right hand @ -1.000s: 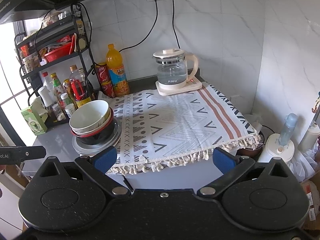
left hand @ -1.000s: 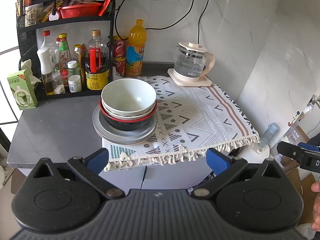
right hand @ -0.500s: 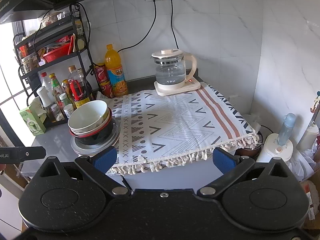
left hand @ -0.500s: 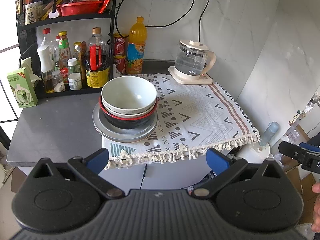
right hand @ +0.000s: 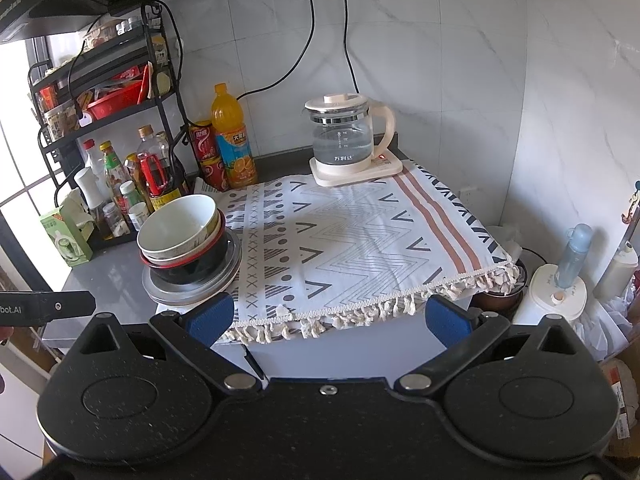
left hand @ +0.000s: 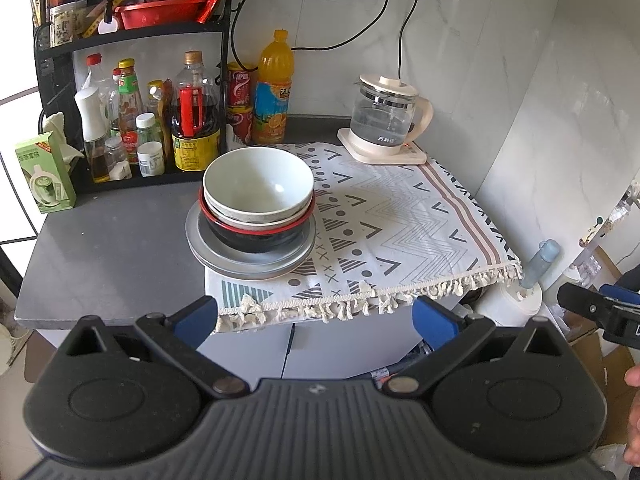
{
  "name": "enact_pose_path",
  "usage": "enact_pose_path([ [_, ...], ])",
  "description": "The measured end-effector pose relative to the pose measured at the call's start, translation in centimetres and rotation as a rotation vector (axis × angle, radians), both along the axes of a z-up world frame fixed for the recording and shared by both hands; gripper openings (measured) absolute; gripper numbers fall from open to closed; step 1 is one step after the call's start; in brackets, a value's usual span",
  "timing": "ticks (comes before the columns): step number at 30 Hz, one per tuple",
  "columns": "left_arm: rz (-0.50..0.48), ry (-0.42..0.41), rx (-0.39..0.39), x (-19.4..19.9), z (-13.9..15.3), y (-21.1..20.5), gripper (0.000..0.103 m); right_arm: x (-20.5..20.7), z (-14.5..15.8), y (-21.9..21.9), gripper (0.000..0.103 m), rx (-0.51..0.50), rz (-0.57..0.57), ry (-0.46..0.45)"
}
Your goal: Organize plates and bowls
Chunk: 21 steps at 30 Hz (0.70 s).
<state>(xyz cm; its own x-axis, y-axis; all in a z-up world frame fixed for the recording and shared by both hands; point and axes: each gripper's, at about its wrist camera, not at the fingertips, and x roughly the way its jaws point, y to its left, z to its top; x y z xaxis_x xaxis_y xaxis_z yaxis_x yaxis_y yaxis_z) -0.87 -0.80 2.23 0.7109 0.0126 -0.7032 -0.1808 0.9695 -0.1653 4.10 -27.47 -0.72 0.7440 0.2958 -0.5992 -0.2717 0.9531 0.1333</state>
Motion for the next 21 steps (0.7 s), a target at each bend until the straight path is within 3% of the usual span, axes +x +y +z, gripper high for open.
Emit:
enact_pose_path([
  [21,0.027,0.014,0.004,-1.6,0.1,-0.3,0.102,-0.7,-0.5,-0.3,0.103,0.015,0.011,0.022],
])
